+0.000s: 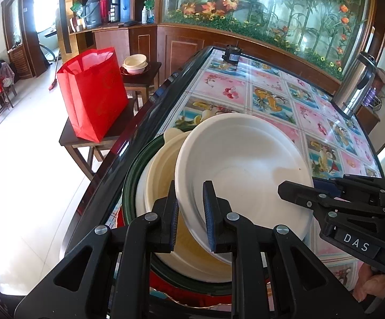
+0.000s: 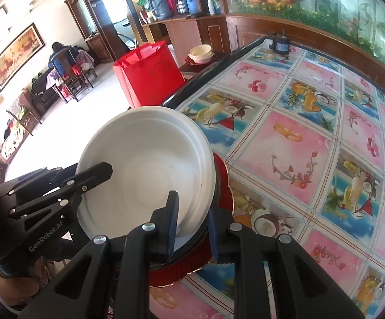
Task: Organize plates and bowls
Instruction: 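Lower the white bowl into the cream bowl and open both tools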
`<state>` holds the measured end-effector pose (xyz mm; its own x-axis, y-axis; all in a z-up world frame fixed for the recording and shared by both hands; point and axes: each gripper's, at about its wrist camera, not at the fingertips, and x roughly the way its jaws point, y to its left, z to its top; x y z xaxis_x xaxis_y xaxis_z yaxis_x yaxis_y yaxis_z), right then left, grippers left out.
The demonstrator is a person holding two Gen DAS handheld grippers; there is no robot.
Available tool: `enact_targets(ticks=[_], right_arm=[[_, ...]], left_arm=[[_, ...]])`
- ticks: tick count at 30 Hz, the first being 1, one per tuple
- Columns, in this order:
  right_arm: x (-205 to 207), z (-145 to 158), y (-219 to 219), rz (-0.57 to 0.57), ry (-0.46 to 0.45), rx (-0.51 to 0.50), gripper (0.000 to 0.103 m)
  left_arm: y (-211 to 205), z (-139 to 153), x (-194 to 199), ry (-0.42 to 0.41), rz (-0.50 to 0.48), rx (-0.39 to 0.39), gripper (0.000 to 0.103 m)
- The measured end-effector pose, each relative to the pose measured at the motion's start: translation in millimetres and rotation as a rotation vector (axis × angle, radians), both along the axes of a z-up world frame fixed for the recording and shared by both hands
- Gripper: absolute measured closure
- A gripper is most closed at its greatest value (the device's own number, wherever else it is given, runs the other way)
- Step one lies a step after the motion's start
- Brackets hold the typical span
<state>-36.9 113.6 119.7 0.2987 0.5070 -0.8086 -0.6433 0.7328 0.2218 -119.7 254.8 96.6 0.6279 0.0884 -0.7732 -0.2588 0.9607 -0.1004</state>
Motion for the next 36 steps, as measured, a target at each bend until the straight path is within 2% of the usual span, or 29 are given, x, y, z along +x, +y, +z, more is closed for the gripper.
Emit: enact_targets(ticks=[14,19,28,30,32,34,35,36], right_arm=[[-3,-4,8,0.011,-0.017,-0.028,0.082],[-8,-3,12,0.028,-0.025,-0.038,0.071],[-6,0,11,0.014,-0.043,-0.028,0.069],[-6,0,9,0.009,-0.043,-0.024,0.068],[-7,0,6,0.000,-0.047,-0.020,0.066],[-10,2,3,-0.012,-0.065,-0.023,0.061],[-11,3,1,-0.018,-0.075,-0.024,0.059],[-14,4,-1,-0.029,-0.092,-0.024,0.053]], left_arm=[[0,-5,-3,-0.005,0.010,0.032,0.086],[0,-4,-4,-0.009,0.014,0.047,0.086],[4,0,-9,-0.025,0.042,0.049,0.086],[5,2,-11,-0.030,0.046,0.043,0.081],[5,4,-14,-0.046,0.058,0.033,0.070],[3,10,-22,-0.094,0.080,0.036,0.053],[2,13,-25,-0.119,0.088,0.038,0.049],[1,17,-30,-0.151,0.096,0.038,0.044]])
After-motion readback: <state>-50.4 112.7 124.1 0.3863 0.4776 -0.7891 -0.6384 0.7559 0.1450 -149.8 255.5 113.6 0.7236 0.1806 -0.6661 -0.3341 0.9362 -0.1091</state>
